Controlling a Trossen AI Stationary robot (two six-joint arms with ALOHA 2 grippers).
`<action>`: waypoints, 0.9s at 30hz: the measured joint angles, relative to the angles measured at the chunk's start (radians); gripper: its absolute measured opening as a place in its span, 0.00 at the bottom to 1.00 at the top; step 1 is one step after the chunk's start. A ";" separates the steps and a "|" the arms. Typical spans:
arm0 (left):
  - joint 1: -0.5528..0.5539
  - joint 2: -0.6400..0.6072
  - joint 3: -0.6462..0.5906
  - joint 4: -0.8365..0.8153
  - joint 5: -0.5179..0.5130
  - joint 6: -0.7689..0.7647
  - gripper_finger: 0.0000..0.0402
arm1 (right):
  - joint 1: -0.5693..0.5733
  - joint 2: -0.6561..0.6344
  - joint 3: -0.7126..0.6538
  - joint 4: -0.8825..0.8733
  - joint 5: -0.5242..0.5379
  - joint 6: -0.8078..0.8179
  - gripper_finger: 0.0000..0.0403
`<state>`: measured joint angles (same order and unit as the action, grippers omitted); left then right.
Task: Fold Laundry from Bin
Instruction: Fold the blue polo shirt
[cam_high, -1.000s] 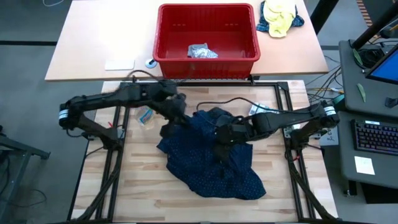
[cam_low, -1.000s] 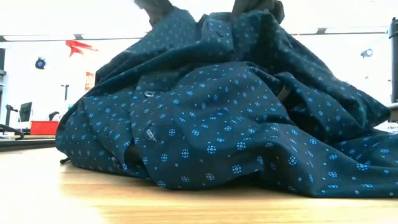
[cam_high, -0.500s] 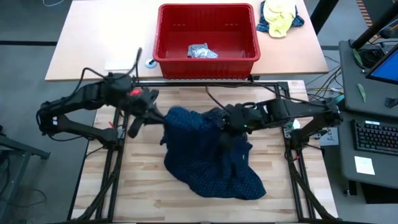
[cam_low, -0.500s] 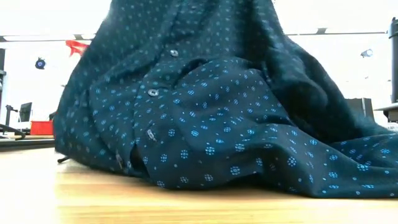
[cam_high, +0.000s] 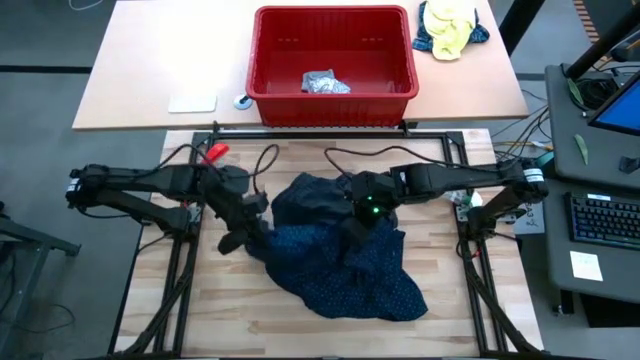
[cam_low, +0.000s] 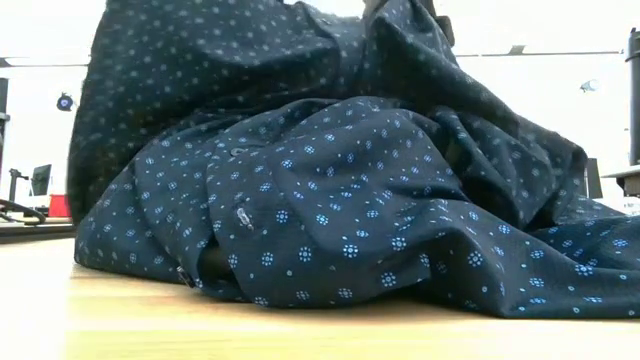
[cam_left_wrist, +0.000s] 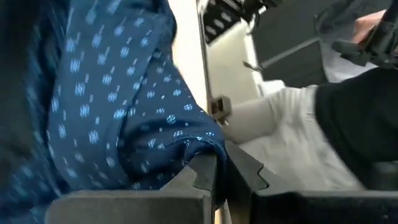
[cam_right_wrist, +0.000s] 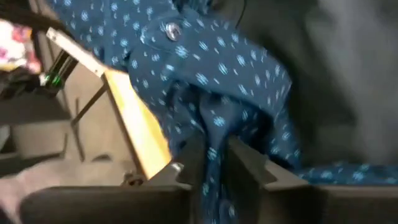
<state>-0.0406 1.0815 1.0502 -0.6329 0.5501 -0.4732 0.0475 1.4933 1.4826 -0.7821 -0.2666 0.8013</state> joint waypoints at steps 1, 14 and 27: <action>0.000 -0.005 -0.016 0.000 0.024 -0.026 0.00 | 0.000 0.000 0.000 0.000 -0.031 0.010 0.18; -0.113 0.003 -0.072 -0.137 0.000 -0.132 0.00 | -0.017 0.015 0.040 0.004 0.080 -0.161 0.53; -0.157 0.015 -0.072 -0.202 -0.096 -0.143 0.00 | 0.024 0.178 0.039 -0.023 0.002 -0.485 0.56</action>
<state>-0.1972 1.0962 0.9787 -0.8349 0.4538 -0.6159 0.0710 1.6713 1.5219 -0.8051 -0.2651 0.3159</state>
